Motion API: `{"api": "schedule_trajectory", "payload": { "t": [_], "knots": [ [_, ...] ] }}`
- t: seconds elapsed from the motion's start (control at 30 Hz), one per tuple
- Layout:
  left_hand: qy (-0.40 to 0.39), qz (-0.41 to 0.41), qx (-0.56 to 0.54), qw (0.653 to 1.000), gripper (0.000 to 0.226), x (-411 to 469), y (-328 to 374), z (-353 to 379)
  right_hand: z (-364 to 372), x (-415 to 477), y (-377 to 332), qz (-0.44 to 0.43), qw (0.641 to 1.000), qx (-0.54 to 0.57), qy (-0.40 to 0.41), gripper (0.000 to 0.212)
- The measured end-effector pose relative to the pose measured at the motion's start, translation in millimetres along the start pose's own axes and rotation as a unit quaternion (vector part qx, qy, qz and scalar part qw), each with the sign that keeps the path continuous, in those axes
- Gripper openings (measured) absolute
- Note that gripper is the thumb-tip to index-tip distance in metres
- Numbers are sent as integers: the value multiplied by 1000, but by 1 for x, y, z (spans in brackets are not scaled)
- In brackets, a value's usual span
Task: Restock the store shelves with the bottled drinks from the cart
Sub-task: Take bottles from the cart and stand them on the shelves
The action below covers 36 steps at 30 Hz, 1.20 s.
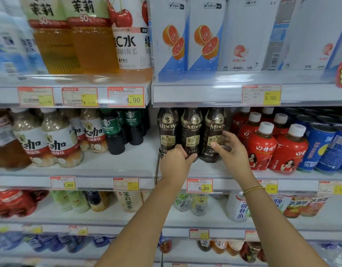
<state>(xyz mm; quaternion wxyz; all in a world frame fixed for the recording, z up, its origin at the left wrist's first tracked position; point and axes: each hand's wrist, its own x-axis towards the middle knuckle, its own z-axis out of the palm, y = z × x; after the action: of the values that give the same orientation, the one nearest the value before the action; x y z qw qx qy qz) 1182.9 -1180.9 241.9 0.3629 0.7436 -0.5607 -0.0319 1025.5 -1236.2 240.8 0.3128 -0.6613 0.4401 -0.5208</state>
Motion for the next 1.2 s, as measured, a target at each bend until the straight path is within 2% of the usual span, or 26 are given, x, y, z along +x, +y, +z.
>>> {"api": "schedule_trajectory", "payload": {
  "t": [0.13,0.23,0.27,0.33,0.37,0.43,0.5,0.6,0.67,0.73,0.77,0.8,0.83,0.9,0.97,1.07,1.2],
  "knots": [
    [-34,61,-33,997,22,-9,-6,-9,3,-1,-1,2,1000,-23,5,53],
    [0,124,-107,986,21,-34,-17,-20,3,-6,-7,12,998,-44,47,52],
    [20,137,-122,983,23,-46,-26,-25,5,-12,-12,0,996,-49,79,48],
    [55,140,-148,978,29,-69,-55,-37,13,-31,-22,-80,985,-55,143,31],
    [63,127,-162,977,31,-83,-75,-43,20,-47,-26,-120,980,-54,151,20],
    [66,75,-171,980,37,-116,-122,-51,45,-87,-28,-134,986,-38,88,13],
    [52,-6,-159,986,44,-157,-176,-53,83,-135,-15,-94,993,-33,-68,18],
    [-18,-168,-130,977,47,-231,-260,-45,153,-216,38,21,948,-76,-309,15],
    [-64,-277,-97,954,43,-283,-313,-35,193,-272,85,84,901,-120,-409,15],
    [-117,-378,-76,915,29,-331,-359,-20,225,-331,131,104,843,-186,-494,10],
    [-148,-428,-74,888,19,-353,-379,-9,236,-359,153,109,809,-224,-532,20],
    [-184,-475,-68,858,19,-374,-396,2,242,-385,177,117,772,-263,-567,27],
    [-219,-504,-53,834,28,-393,-413,14,245,-407,197,128,732,-294,-601,31],
    [-271,-526,-12,806,42,-428,-441,36,243,-440,225,121,645,-345,-671,30],
    [-315,-522,30,792,50,-455,-463,56,238,-462,254,34,605,-370,-704,22],
    [-391,-492,69,775,54,-478,-485,82,230,-480,280,-93,607,-413,-672,29],
    [-382,-496,97,774,42,-479,-494,102,238,-480,279,-101,615,-404,-669,27]
  ]
}}
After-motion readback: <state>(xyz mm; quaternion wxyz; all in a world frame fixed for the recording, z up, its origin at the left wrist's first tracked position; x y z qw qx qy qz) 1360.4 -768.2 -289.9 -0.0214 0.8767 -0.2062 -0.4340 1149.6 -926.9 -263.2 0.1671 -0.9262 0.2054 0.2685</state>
